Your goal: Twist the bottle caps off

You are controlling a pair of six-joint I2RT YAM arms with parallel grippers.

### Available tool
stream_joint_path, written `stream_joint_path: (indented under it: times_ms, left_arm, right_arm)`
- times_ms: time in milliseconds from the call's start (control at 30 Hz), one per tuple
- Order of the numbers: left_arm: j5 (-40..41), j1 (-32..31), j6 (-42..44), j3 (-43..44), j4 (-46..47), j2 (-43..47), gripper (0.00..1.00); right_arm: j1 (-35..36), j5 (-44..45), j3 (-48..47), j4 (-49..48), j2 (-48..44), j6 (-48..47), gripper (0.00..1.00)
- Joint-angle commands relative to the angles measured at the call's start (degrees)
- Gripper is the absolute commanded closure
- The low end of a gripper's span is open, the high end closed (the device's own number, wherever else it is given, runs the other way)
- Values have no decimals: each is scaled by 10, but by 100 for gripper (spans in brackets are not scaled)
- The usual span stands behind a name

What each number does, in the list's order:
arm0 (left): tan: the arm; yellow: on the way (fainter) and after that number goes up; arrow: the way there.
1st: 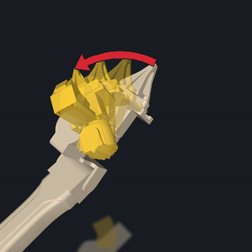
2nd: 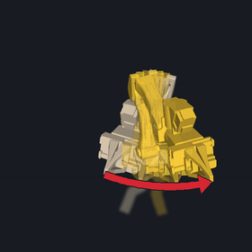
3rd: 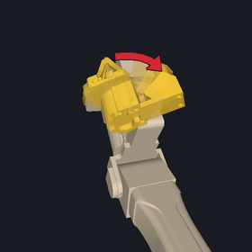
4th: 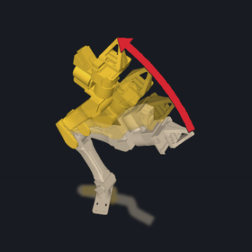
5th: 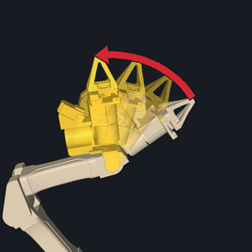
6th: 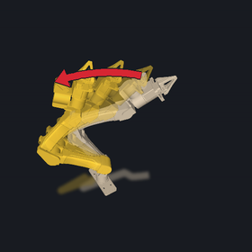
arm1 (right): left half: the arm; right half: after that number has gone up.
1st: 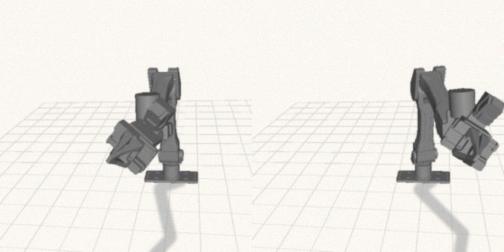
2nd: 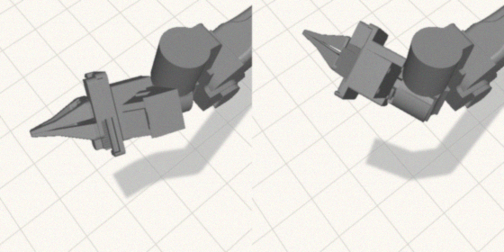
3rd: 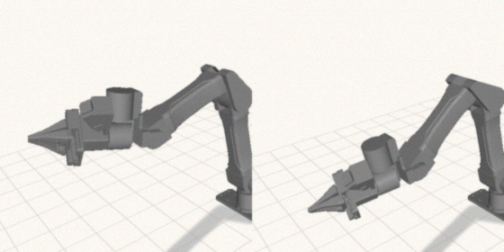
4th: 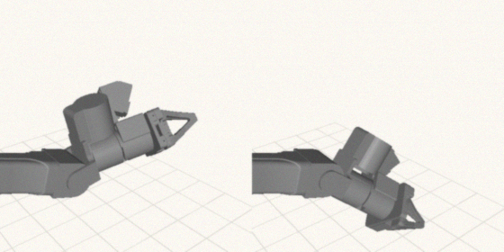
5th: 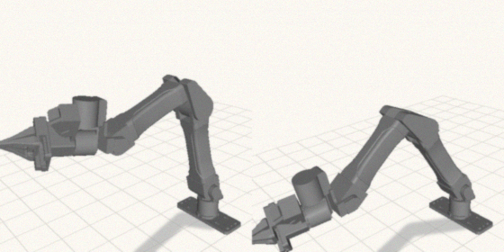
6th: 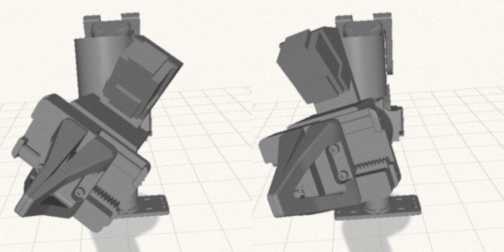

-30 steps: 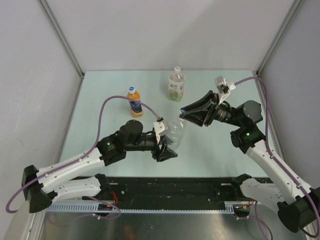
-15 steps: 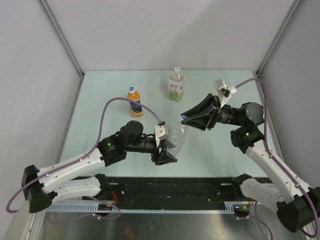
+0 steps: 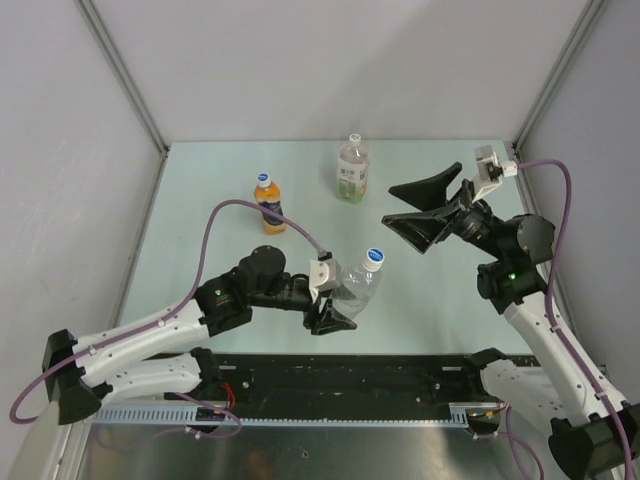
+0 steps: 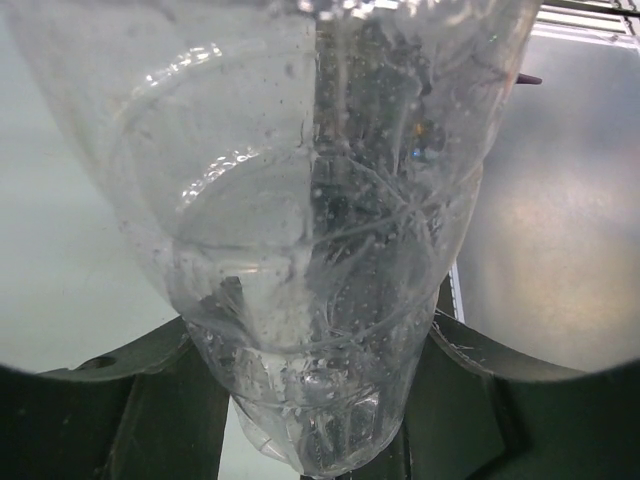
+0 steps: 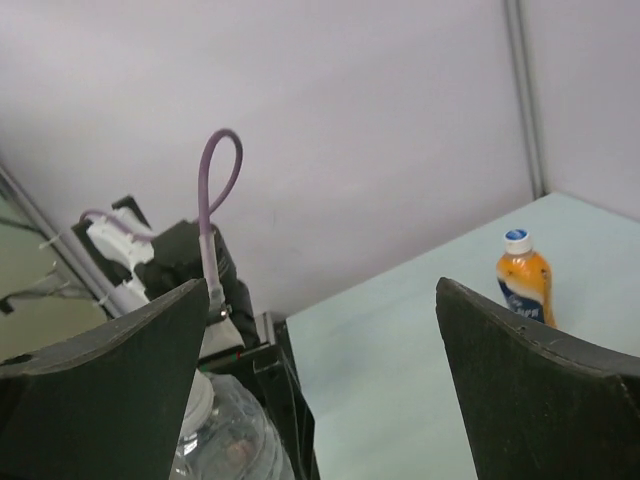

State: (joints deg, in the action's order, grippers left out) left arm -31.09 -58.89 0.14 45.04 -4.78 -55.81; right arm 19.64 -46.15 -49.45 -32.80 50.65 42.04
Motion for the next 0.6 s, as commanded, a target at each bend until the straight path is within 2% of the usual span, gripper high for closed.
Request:
stream_joint_path:
  times_ms: [0,133,333,567]
  left_arm:
    - [5,-5,24,-2,23,8,100]
    - [50,-4,27,-1,23,10,100]
    - [161,-5,16,2,21,9,100]
    - [282,-6,-5,6,11,-1,100]
  right_arm:
    - [-2,78,-8,16,-21,6,1]
    - [-2,119,-21,74,-26,-3,1]
    - [6,174,-41,142,-24,-8,1]
    - [69,289,-64,227,-23,-38,1]
